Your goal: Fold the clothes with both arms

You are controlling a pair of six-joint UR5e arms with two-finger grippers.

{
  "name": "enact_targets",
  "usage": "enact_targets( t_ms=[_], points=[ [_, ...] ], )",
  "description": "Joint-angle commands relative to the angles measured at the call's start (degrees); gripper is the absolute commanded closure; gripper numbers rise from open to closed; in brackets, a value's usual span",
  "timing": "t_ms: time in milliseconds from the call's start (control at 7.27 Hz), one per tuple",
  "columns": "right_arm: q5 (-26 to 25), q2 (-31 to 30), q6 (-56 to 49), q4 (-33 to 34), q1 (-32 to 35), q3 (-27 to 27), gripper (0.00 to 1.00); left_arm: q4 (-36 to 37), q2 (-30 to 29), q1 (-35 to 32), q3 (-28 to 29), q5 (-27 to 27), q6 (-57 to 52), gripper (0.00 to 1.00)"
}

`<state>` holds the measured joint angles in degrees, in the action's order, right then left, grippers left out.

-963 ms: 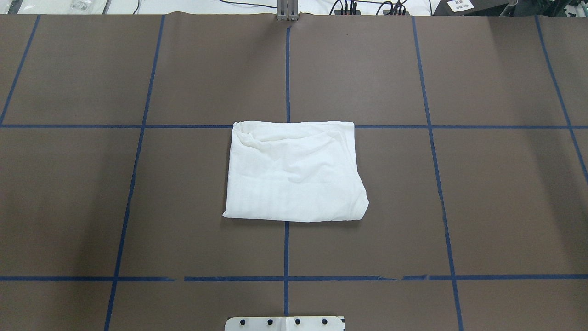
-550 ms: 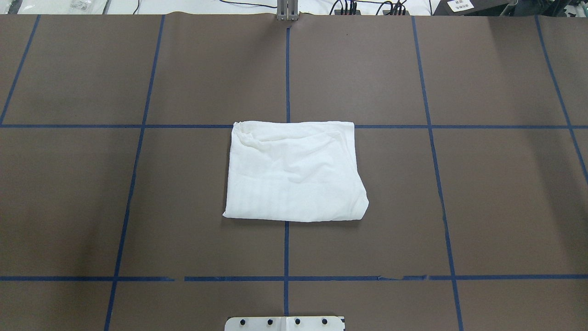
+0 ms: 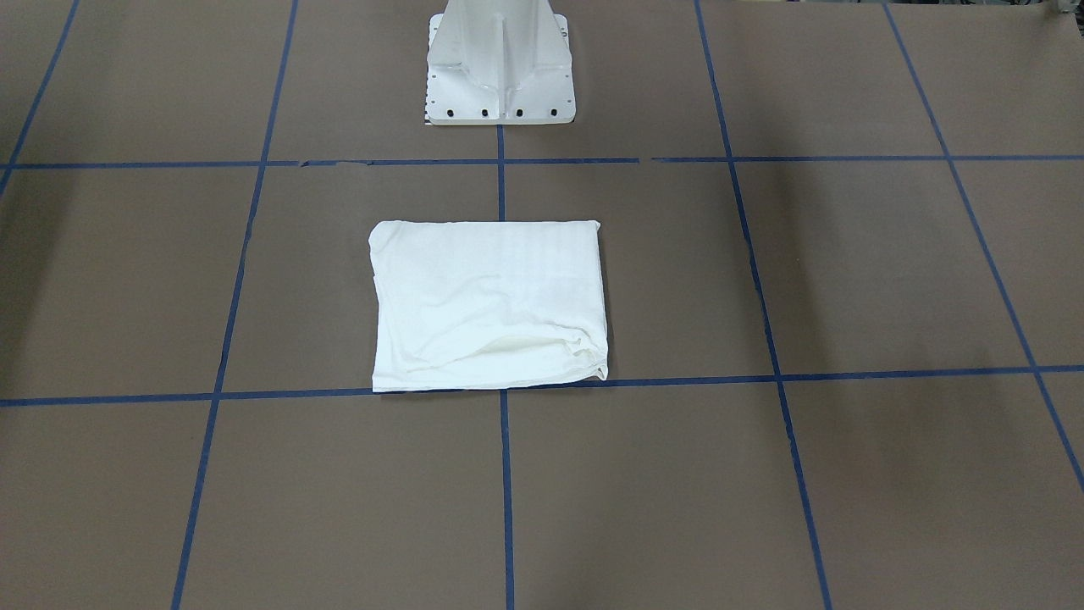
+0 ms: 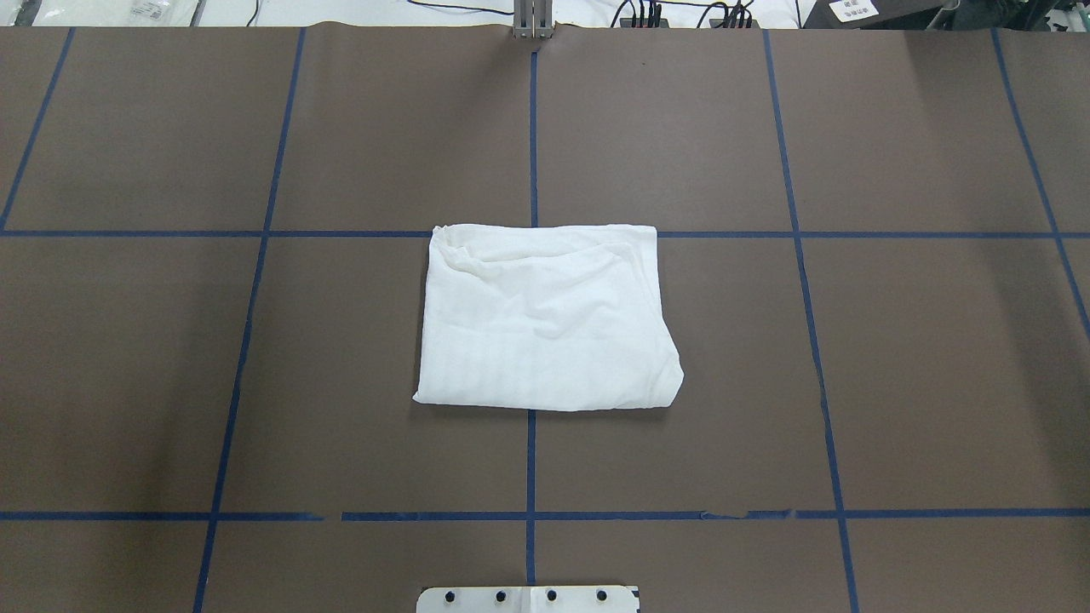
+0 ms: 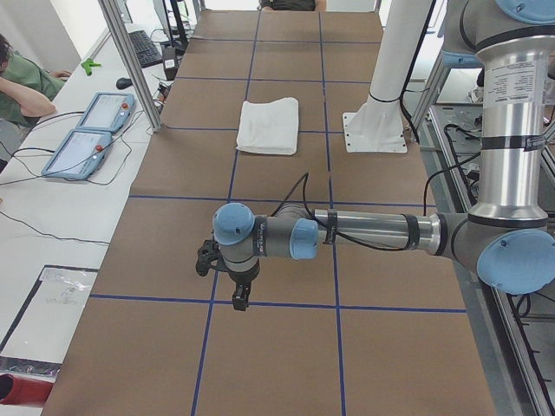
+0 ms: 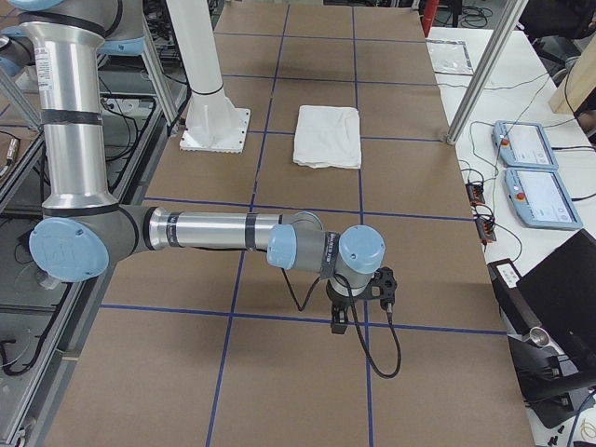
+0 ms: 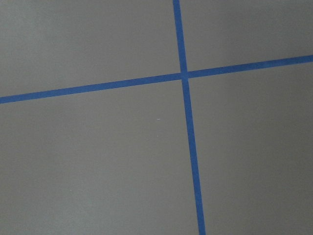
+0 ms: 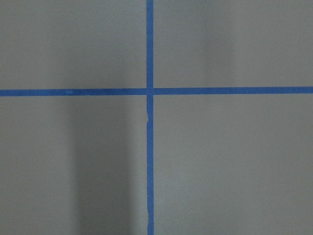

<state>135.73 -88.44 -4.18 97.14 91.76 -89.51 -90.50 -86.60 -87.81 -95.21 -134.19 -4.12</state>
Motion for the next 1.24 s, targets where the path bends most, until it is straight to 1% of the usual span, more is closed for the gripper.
enact_targets(
  t_ms=[0,550,688,825,1100],
  points=[
    [0.24,-0.24,0.14,-4.03,0.00,3.27,0.00,-0.11,0.03,0.01,-0.15,-0.37,-0.01,0.00],
    [0.24,-0.16,1.10,-5.03,-0.18,3.38,0.00,-0.11,0.03,0.01,0.03,-0.37,0.86,0.00],
    [0.24,-0.07,1.10,-5.03,-0.18,3.38,0.00,-0.03,0.03,0.01,0.20,-0.37,3.39,0.00],
    [0.24,0.02,1.10,-5.03,-0.18,3.46,0.00,-0.29,-0.06,0.01,0.03,-0.37,8.11,0.00],
    [0.15,0.02,1.10,-5.03,-0.18,3.29,0.00,-0.38,-0.06,0.10,0.12,-0.54,8.95,0.00]
  ],
)
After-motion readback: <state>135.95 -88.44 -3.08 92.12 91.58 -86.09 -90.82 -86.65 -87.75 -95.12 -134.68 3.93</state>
